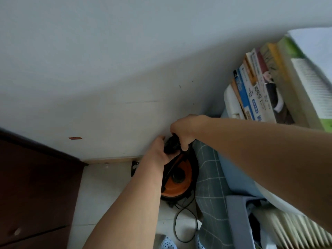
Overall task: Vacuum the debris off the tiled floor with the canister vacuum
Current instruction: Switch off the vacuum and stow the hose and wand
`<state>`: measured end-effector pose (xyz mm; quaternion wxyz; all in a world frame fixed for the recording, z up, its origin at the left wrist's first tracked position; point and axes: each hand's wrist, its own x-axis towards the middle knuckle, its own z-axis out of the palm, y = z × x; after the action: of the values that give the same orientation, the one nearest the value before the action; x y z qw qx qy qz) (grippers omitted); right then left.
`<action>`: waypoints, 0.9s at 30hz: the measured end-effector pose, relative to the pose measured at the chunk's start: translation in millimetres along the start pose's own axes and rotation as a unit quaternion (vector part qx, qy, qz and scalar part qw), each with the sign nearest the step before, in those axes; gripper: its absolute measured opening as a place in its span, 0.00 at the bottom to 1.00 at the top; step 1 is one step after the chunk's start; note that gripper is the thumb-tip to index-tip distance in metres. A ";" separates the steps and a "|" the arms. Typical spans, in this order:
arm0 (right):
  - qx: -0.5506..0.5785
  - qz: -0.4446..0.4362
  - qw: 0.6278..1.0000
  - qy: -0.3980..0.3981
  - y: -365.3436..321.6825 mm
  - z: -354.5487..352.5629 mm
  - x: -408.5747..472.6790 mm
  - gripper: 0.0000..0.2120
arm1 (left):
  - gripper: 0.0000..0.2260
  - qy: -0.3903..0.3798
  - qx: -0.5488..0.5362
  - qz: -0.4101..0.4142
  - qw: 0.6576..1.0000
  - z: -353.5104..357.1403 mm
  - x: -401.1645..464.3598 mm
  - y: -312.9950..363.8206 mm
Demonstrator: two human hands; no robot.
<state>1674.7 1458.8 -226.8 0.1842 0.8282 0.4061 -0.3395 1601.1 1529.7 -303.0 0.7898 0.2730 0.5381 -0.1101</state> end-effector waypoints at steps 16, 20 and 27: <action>0.000 -0.012 0.999 -0.045 -1.0 13.5 0.0 0.31 | 0.15 0.007 0.057 -0.021 0.998 0.0 3.8 -12.2; -0.007 -0.019 0.999 -0.051 -1.6 14.0 0.3 0.31 | 0.18 0.030 0.069 -0.017 0.997 -1.5 4.5 -17.2; 0.014 -0.013 1.000 -0.024 -2.2 10.4 -0.3 0.38 | 0.18 0.075 0.117 0.006 0.990 1.5 -14.8 -11.9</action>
<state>1668.5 1453.9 -234.0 0.1781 0.8169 0.4074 -0.3674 1590.9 1517.3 -292.8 0.7108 0.3742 0.5772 -0.1465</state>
